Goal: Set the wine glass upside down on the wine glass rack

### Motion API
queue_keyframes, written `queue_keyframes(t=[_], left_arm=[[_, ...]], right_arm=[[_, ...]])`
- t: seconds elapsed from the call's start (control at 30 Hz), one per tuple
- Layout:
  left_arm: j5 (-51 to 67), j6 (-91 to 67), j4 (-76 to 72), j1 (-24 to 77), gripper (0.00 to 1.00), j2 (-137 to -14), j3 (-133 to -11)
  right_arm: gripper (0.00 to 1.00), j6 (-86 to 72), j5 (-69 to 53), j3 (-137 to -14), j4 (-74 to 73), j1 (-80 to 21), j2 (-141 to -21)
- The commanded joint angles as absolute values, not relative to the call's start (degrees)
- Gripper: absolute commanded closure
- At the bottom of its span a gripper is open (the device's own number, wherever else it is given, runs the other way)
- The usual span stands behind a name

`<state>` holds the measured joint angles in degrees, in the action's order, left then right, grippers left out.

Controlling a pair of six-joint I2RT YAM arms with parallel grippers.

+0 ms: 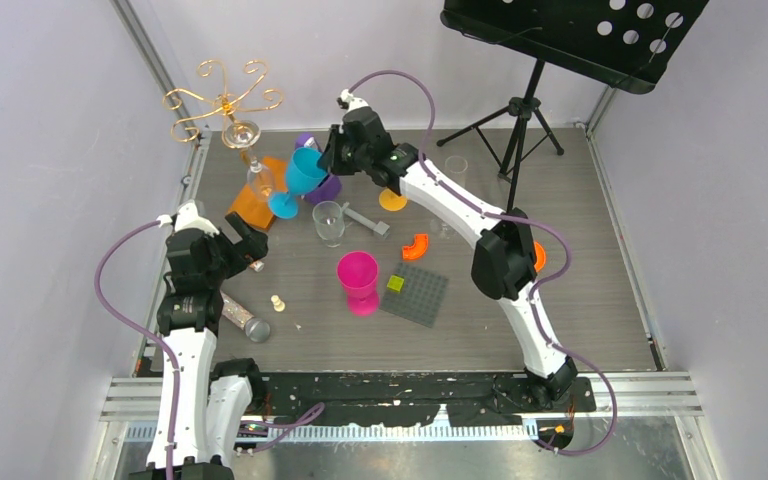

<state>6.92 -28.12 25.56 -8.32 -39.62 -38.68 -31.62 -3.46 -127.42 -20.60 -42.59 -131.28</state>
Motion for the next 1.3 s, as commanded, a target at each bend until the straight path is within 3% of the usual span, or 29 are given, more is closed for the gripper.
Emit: queue_keyframes(t=[0.0, 1.27], left_arm=[[6.4, -28.8, 25.8, -8.3, 0.01, -39.1, -40.7], [6.1, -29.8, 28.0, -8.2, 0.01, -37.2, -41.9]], right_arm=[[0.95, -28.6, -0.5, -125.8, -17.2, -42.7, -124.7], [0.95, -24.7, 3.6, -114.6, -10.7, -42.8, -113.2]])
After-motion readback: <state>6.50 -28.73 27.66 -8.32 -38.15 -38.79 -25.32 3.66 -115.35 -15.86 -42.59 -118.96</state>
